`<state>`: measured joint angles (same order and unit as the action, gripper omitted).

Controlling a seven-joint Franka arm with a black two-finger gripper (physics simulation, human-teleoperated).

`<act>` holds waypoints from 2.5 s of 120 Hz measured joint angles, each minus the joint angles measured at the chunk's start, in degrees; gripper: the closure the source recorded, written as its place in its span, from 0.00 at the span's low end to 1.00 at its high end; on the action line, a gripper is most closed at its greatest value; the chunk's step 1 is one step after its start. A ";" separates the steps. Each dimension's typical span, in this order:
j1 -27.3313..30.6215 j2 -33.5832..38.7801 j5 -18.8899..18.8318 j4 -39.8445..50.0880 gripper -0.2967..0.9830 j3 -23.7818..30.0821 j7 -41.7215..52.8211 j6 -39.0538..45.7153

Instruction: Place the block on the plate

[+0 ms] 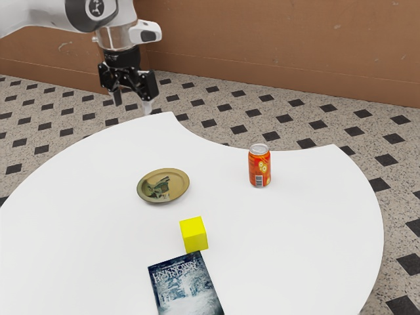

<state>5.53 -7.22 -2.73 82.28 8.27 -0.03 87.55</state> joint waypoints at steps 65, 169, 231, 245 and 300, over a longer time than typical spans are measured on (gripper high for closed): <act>-0.75 -12.65 -3.82 -6.26 0.23 10.15 8.39 4.20; -5.32 -10.20 -4.88 25.84 0.23 9.33 30.42 34.03; -4.02 -8.73 -1.94 33.75 0.23 6.06 34.73 39.76; -4.07 -10.05 -2.14 33.02 0.23 6.07 35.34 40.39; -4.38 -14.21 -2.53 29.63 0.23 6.93 36.81 41.11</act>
<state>1.15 -21.43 -5.26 111.91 15.20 36.78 128.66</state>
